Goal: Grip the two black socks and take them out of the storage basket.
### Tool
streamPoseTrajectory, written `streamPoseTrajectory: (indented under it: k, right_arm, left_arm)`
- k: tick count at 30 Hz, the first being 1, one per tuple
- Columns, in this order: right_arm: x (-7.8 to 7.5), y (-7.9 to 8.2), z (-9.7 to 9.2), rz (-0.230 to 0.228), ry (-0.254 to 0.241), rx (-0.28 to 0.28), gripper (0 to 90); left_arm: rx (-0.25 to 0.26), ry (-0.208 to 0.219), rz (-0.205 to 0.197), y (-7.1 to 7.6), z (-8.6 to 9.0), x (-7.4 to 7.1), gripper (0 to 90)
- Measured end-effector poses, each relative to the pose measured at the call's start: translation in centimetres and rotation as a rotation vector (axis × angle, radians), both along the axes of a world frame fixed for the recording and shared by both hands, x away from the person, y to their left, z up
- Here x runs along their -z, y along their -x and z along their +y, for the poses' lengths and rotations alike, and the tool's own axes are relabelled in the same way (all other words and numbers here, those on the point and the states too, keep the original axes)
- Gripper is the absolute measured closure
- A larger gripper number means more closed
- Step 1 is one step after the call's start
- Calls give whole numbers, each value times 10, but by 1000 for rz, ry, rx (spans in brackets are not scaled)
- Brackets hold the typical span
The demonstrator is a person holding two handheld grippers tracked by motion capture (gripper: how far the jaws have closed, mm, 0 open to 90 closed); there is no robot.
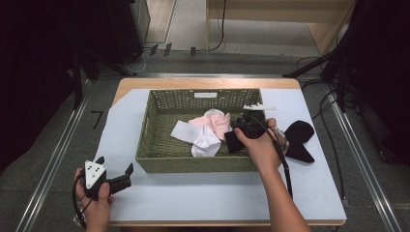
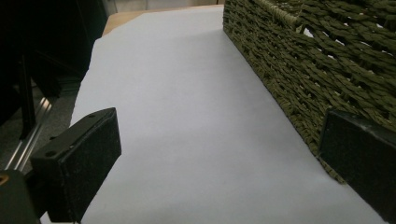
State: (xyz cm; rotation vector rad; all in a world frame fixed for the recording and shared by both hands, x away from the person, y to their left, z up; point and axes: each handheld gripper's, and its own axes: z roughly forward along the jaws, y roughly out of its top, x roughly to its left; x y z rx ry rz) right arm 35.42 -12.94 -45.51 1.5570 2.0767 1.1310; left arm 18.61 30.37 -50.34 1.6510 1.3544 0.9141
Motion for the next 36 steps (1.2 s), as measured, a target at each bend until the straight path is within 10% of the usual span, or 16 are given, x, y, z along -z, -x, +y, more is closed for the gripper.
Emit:
streamPoseTrajectory:
  k: [11,13,16,19,28,36]
  right_arm:
    - [16,-9,14,195,136,-73,568]
    - [24,-15,16,300,173,-76,721]
    - [22,-15,15,292,185,-51,843]
    - [14,-9,10,163,229,-78,859]
    - [-2,6,0,-68,123,-68,867]
    - [-22,24,-17,-342,-77,-29,868]
  left_arm:
    - [2,-3,-7,1,0,0,5]
    - [3,-4,-7,1,0,0,5]
    - [3,-3,-7,0,0,0,5]
    - [4,-3,-5,0,0,0,5]
    - [7,-16,3,0,-1,0,5]
    - [6,-14,3,0,-1,0,5]
